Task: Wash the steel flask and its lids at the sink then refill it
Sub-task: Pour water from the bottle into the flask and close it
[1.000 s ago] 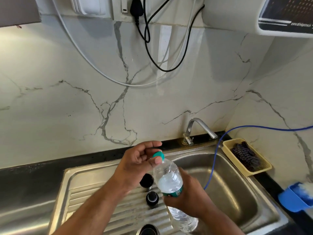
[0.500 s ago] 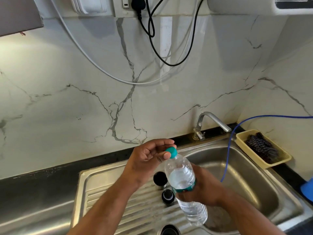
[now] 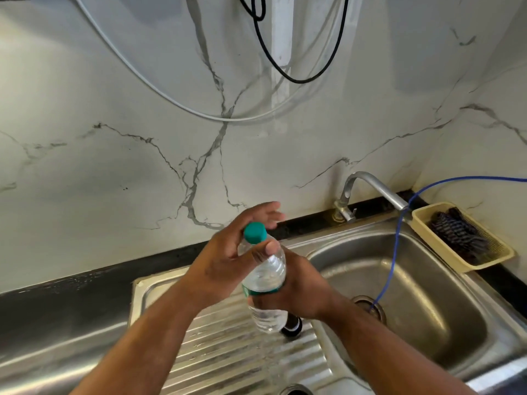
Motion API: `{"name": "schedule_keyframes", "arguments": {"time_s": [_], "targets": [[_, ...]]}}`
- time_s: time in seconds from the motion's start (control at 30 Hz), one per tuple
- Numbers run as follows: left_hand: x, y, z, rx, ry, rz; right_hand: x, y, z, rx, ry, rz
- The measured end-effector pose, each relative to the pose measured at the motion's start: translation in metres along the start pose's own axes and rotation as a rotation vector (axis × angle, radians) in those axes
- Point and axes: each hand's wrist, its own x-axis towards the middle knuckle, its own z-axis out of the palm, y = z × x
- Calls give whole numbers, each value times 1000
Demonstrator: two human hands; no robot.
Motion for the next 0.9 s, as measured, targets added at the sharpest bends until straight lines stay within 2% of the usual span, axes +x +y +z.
{"name": "schedule_keyframes", "arguments": {"time_s": [0.07,0.2,0.37,0.53,0.9], "targets": [[-3,-7,0,85,14,-14,10,3,8,10,-14,-11],[0,-27,-10,92,203,3,21,23,9,-44,-62,37],[4,-60,-39,120,408,-74,-11,81,-15,-190,39,257],[3,-90,-53,224,489,-168,-59,131,0,-180,35,369],[4,-117,-74,283,562,-263,-69,154,38,-215,17,382]]}}
